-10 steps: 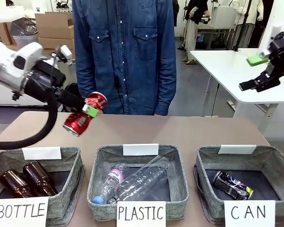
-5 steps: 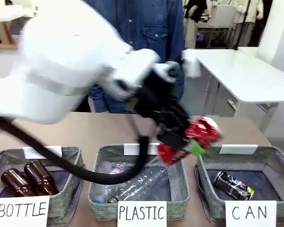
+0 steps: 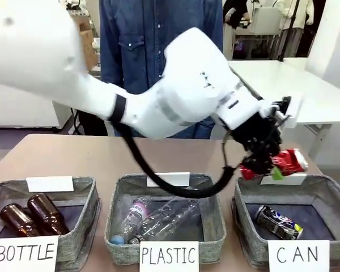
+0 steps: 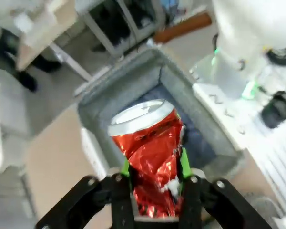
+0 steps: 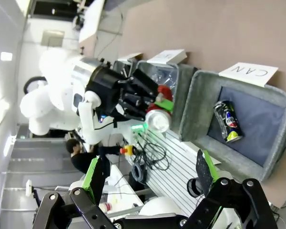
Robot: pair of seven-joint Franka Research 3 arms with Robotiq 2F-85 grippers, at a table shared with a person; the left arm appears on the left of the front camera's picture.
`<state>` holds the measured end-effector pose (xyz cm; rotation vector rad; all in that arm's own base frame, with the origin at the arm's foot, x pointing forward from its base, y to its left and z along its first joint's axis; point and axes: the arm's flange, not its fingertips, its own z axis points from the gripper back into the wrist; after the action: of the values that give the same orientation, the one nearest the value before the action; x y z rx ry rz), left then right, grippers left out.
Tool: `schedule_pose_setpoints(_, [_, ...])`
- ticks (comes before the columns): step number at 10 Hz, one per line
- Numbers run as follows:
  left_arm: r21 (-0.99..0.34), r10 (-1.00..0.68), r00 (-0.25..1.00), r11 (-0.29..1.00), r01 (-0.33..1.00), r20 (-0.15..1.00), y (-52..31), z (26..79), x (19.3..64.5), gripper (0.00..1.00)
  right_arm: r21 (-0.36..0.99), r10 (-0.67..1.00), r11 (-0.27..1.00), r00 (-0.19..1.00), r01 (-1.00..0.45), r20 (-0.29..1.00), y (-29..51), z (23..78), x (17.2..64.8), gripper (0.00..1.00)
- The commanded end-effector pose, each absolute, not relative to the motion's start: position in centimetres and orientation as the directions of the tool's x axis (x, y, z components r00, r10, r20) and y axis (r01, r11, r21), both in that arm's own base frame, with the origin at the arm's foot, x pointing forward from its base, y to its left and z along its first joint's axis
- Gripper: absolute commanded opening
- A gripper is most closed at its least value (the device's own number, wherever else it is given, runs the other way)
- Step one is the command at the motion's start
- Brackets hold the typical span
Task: Sort the can waste into the basket.
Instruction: Pick up the can waste from the table and place it in the right Fabric basket.
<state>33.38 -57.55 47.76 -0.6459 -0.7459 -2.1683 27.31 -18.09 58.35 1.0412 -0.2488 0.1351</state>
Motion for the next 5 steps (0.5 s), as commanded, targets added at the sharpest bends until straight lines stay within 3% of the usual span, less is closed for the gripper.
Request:
schedule_pose_setpoints(1, [0.225, -0.450, -0.547, -0.589, 0.776, 0.706, -60.0, 48.7, 34.0, 0.40, 0.836, -0.009, 0.500, 0.964, -0.227, 0.267, -18.3, 58.6, 27.5, 1.00])
schedule_pose_setpoints(5, [0.189, -0.445, -0.493, -0.570, 0.800, 0.747, -60.2, 48.0, 35.1, 0.40, 0.836, -0.009, 0.500, 0.964, -0.227, 0.267, -18.3, 58.6, 27.5, 1.00])
